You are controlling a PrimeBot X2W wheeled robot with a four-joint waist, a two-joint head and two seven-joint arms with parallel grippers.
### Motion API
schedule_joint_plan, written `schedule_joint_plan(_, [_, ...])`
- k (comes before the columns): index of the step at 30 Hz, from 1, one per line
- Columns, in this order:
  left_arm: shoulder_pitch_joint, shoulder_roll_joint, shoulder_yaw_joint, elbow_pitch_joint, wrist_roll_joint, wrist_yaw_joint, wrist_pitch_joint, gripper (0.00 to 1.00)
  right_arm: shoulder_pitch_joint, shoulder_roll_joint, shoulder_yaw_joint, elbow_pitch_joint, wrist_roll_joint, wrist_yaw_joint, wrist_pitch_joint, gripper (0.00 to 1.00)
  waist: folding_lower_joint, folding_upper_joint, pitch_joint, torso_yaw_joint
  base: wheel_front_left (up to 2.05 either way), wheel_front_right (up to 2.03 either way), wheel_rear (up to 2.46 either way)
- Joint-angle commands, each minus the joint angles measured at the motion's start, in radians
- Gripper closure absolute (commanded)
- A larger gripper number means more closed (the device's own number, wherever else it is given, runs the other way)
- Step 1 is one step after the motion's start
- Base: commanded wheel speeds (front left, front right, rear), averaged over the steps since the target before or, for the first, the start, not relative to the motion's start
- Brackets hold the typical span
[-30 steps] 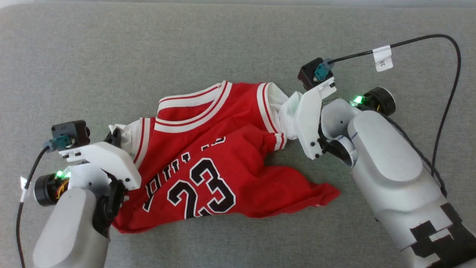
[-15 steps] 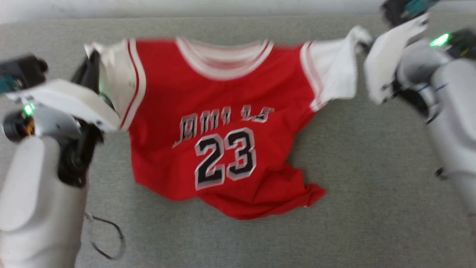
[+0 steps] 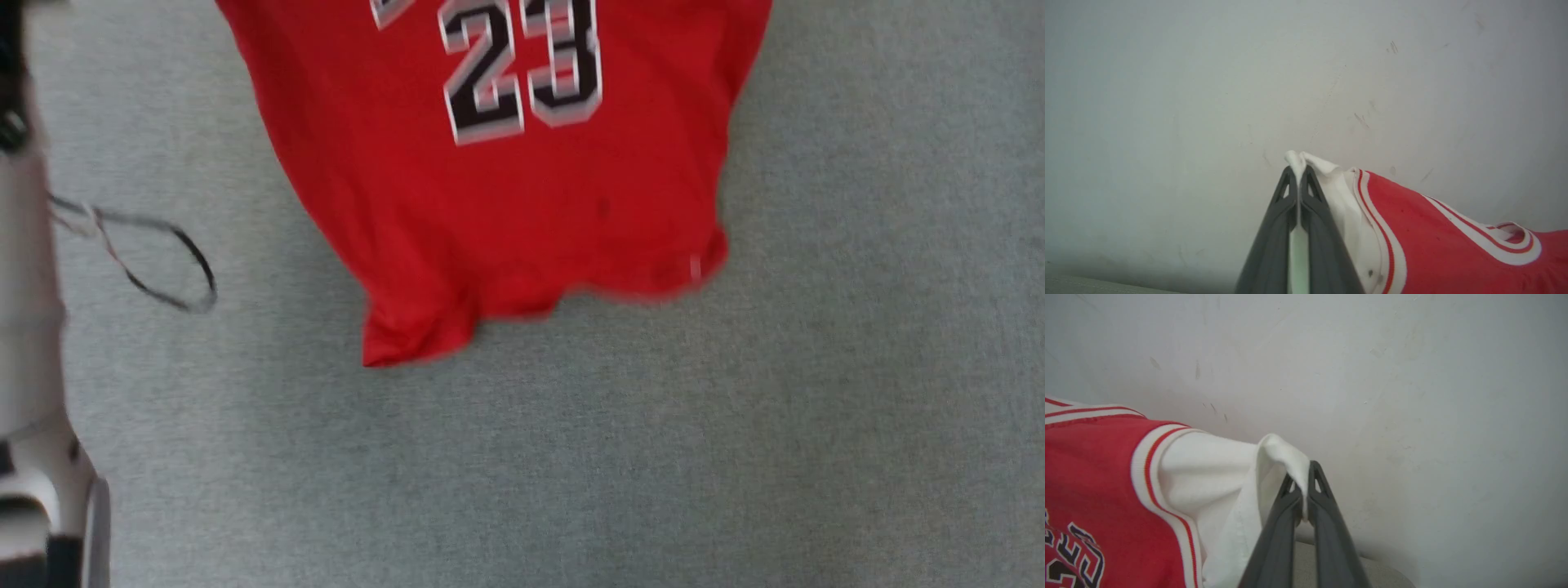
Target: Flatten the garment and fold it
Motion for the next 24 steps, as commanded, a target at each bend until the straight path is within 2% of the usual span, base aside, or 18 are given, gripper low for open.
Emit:
schedule_joint_plan(1, [-0.036,0.006,0.006,0.009,0.014,0.011,-0.013,1.00,-0.031,0.010,-0.019,0.000,-0.001,-0.001,-0.015,1.00,-0.0002,0.0000,0.057,-0.044,0.00,0.00,0.00])
schedule_joint_plan(6, [-0.197,-0.001,0.036,0.056,0.045,0.048,-0.106,1.00,-0.168,0.028,-0.094,0.001,-0.046,-0.001,-0.103,1.00,-0.0002,0.0000,0.094,-0.059,0.00,0.00,0.00])
schedule_joint_plan(13, [-0.299,-0.011,0.070,0.118,0.042,0.029,-0.245,1.00,-0.253,0.062,-0.149,0.022,-0.090,-0.001,-0.236,1.00,-0.0002,0.0000,0.100,-0.066,0.00,0.00,0.00])
schedule_joint_plan(19, [-0.208,0.002,0.045,0.187,0.042,-0.023,-0.264,1.00,-0.149,0.074,-0.090,0.049,-0.058,-0.001,-0.278,1.00,-0.0002,0.0000,0.081,-0.060,0.00,0.00,0.00])
schedule_joint_plan(24, [-0.035,0.021,0.003,0.217,0.044,-0.073,-0.237,1.00,0.036,0.067,-0.001,0.045,0.029,-0.001,-0.305,1.00,-0.0002,0.0000,0.052,-0.051,0.00,0.00,0.00])
